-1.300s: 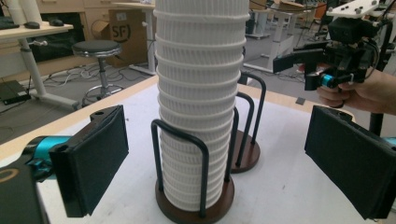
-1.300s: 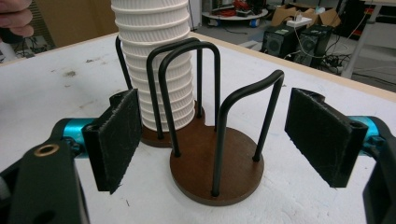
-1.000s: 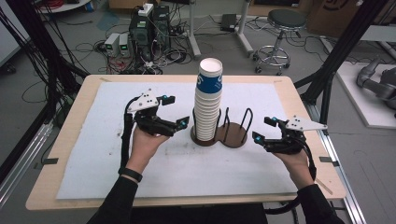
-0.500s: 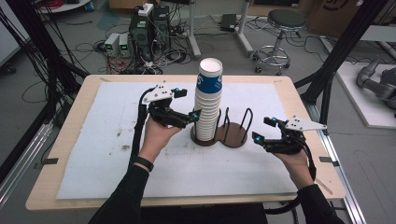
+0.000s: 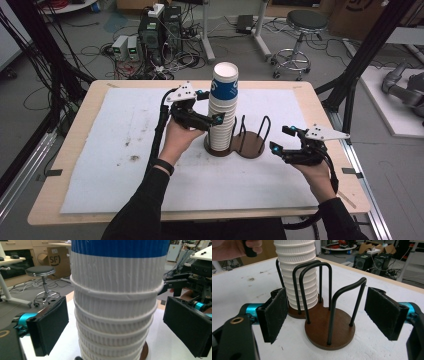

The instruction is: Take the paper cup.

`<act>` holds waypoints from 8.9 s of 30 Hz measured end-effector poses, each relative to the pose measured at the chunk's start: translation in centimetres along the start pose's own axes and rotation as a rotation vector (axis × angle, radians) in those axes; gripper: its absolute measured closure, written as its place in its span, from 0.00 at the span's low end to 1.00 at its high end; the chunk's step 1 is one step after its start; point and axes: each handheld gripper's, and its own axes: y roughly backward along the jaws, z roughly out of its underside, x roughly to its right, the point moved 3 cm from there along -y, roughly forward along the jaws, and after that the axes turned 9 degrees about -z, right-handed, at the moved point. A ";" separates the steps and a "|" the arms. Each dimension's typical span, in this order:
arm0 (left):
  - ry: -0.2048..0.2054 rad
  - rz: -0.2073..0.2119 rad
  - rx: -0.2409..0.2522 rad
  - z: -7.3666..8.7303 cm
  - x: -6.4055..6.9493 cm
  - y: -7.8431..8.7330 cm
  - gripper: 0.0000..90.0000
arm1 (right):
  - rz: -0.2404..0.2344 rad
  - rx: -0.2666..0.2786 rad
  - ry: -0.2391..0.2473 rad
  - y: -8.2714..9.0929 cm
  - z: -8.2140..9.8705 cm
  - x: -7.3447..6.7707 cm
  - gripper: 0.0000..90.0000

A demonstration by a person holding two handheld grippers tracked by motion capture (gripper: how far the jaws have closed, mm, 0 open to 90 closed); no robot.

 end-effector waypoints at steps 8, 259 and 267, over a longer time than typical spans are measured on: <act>-0.004 0.008 0.003 -0.1 0.2 -1.3 0.07 | -0.003 -0.001 -0.001 0.0 0.0 0.0 0.22; -0.086 0.008 -0.041 7.6 6.5 9.6 0.08 | -0.315 0.055 0.034 -3.8 -5.5 -6.7 0.34; -0.098 0.043 -0.056 8.4 8.1 8.7 0.08 | -0.310 0.068 0.020 -3.5 -5.4 -6.4 0.34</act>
